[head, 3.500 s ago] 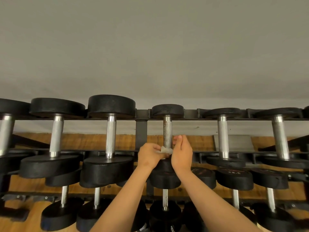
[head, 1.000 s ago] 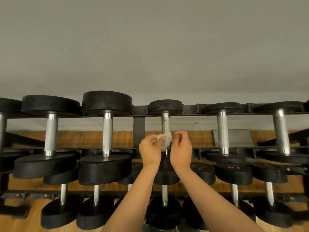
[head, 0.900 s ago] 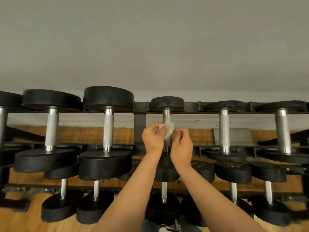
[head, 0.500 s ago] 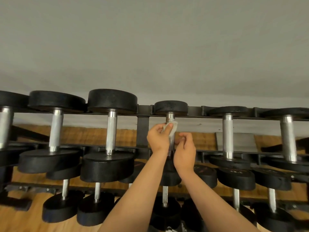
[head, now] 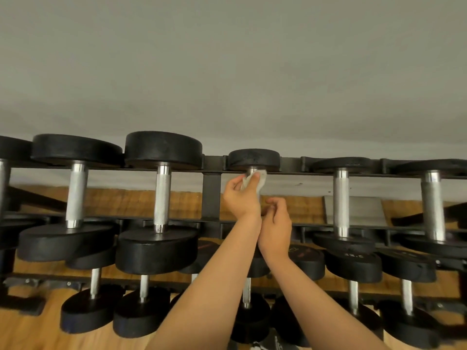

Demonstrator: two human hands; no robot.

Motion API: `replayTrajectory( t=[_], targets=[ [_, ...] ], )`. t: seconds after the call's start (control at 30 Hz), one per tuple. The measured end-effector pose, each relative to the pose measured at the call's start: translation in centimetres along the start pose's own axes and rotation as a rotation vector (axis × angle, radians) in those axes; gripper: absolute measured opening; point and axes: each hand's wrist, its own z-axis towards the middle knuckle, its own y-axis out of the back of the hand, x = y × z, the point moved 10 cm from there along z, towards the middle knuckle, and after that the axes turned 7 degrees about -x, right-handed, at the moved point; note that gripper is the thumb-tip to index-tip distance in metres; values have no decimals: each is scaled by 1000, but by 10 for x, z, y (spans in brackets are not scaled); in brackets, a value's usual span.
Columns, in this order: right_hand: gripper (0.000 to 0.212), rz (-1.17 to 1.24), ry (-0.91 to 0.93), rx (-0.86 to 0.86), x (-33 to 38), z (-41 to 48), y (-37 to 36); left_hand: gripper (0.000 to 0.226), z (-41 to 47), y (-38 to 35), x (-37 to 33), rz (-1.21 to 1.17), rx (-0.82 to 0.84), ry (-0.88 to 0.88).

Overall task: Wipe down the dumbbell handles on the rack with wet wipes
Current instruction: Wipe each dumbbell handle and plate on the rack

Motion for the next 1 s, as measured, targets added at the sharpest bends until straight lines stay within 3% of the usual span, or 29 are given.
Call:
replayTrajectory(
  t=[0.2,0.33,0.53,0.77,0.93,1.0],
  targets=[
    [17,4,5,2,2,-1,0,12,7,3,-2,12,-18,0],
    [16,-19,15,-9,1,0,1,26,10,0,2,-28,3,78],
    [15,-26,19,-9,2,0,0,17,12,4,2,-57,-60,117],
    [15,-23,20,-9,2,0,0,7,3,3,-18,83,60,-173],
    [14,-1,7,4,1,1,-1,43,-19,0,-12,215,197,-275],
    [14,5,1,6,0,0,-1,39,-18,-4,-9,208,219,-250]
  ],
)
